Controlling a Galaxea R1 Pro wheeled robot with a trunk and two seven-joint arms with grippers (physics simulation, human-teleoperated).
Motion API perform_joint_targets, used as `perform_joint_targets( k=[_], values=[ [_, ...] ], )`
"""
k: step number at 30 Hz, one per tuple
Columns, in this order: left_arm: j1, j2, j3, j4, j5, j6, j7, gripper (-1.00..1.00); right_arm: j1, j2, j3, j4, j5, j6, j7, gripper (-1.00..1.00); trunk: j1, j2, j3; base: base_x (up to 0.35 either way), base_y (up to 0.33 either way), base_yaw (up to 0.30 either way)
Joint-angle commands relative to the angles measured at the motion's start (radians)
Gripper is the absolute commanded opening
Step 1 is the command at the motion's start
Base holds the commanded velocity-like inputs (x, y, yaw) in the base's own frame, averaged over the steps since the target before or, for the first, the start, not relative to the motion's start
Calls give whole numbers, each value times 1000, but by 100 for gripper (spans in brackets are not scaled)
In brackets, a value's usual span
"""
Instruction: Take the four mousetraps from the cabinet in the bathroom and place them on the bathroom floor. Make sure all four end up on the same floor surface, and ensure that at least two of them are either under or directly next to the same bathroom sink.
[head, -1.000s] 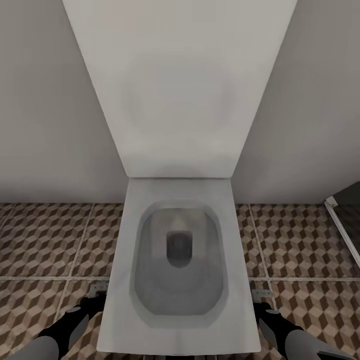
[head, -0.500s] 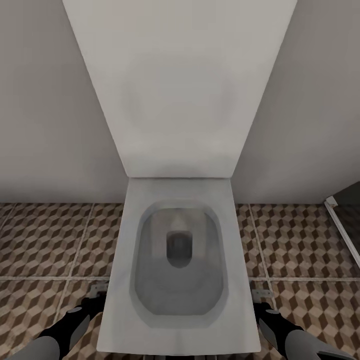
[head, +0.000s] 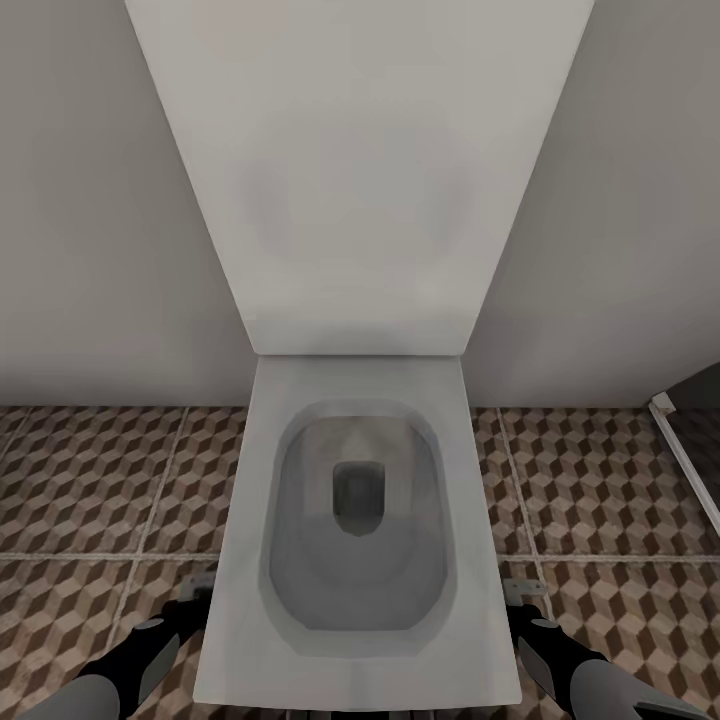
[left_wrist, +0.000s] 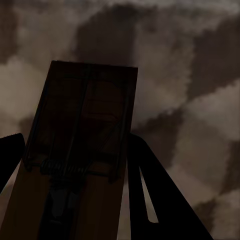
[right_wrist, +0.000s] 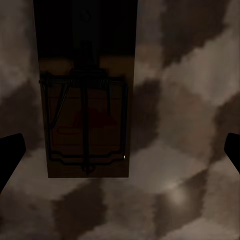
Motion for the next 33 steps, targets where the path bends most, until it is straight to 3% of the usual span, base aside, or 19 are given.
perform_joint_targets(
  k=[1,8,20,33],
  values=[
    [0,1,-8,2,7,-1,-1,-100,0,0,-9,1,10,-3,3,100,0,0,-1,0,0,0],
    [0,0,-8,18,6,-2,0,-100,0,0,-9,1,11,-3,3,100,0,0,-1,0,0,0],
    [0,-23,-10,22,-3,-3,0,-100,0,-1,-9,1,11,-3,3,100,0,0,-1,0,0,0],
    [0,-27,-10,22,-5,-3,0,-100,0,-2,-9,0,11,-3,3,100,0,0,-1,0,0,0]
  ],
)
